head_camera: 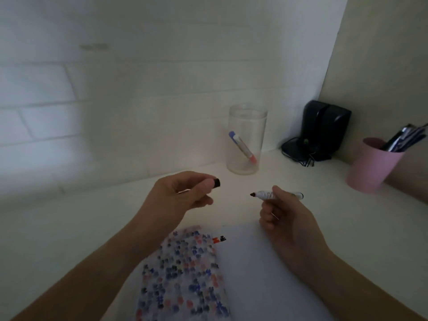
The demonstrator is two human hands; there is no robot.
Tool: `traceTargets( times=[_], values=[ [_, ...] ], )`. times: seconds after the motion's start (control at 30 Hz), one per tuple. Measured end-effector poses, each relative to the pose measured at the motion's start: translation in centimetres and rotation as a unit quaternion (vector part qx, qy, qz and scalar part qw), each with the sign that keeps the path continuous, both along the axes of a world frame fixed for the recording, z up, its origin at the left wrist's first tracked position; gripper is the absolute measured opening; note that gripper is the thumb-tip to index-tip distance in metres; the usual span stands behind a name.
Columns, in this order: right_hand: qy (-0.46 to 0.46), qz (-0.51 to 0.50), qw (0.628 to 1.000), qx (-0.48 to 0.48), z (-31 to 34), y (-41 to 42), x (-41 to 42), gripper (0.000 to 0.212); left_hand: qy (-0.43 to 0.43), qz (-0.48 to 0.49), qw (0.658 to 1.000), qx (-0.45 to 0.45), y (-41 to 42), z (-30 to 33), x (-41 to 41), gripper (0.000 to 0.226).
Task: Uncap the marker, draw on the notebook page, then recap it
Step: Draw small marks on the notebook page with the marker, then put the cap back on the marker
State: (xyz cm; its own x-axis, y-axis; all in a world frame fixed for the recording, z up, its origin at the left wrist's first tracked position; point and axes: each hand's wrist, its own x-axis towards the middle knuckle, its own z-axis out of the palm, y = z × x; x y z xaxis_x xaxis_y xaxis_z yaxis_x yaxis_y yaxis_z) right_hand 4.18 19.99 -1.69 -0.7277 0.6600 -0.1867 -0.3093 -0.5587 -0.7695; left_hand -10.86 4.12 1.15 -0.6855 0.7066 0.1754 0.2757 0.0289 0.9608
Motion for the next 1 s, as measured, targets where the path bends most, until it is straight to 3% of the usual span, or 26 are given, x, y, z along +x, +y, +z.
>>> traceTargets(
  times=[0.1, 0.2, 0.33, 0.5, 0.9, 1.0],
  values=[
    [0.019, 0.005, 1.0, -0.011, -0.3, 0.2, 0.4, 0.035, -0.073, 0.05, 0.994, 0.068, 0.0, -1.2, 1.0, 0.015],
    [0.021, 0.006, 1.0, -0.011, -1.0, 0.5, 0.5, 0.017, -0.064, 0.112, 0.987, 0.096, 0.2, -2.7, 1.2, 0.017],
    [0.016, 0.002, 0.999, 0.032, -1.7, 0.6, 0.3, 0.012, -0.042, 0.087, 0.988, 0.117, 0.1, -3.5, 0.5, 0.022],
    [0.007, 0.014, 0.995, 0.102, -1.7, 0.1, 0.3, 0.031, -0.019, 0.061, 0.991, 0.119, 0.0, -3.6, 0.7, 0.023],
    [0.006, 0.025, 0.986, 0.167, -1.6, -0.5, 0.6, 0.036, 0.012, 0.011, 0.994, 0.108, 0.0, -3.6, 0.9, 0.024],
    [0.002, 0.026, 0.98, 0.195, -1.7, -0.7, 0.6, 0.047, 0.039, 0.009, 0.994, 0.103, 0.1, -3.6, 1.0, 0.022]
  ],
)
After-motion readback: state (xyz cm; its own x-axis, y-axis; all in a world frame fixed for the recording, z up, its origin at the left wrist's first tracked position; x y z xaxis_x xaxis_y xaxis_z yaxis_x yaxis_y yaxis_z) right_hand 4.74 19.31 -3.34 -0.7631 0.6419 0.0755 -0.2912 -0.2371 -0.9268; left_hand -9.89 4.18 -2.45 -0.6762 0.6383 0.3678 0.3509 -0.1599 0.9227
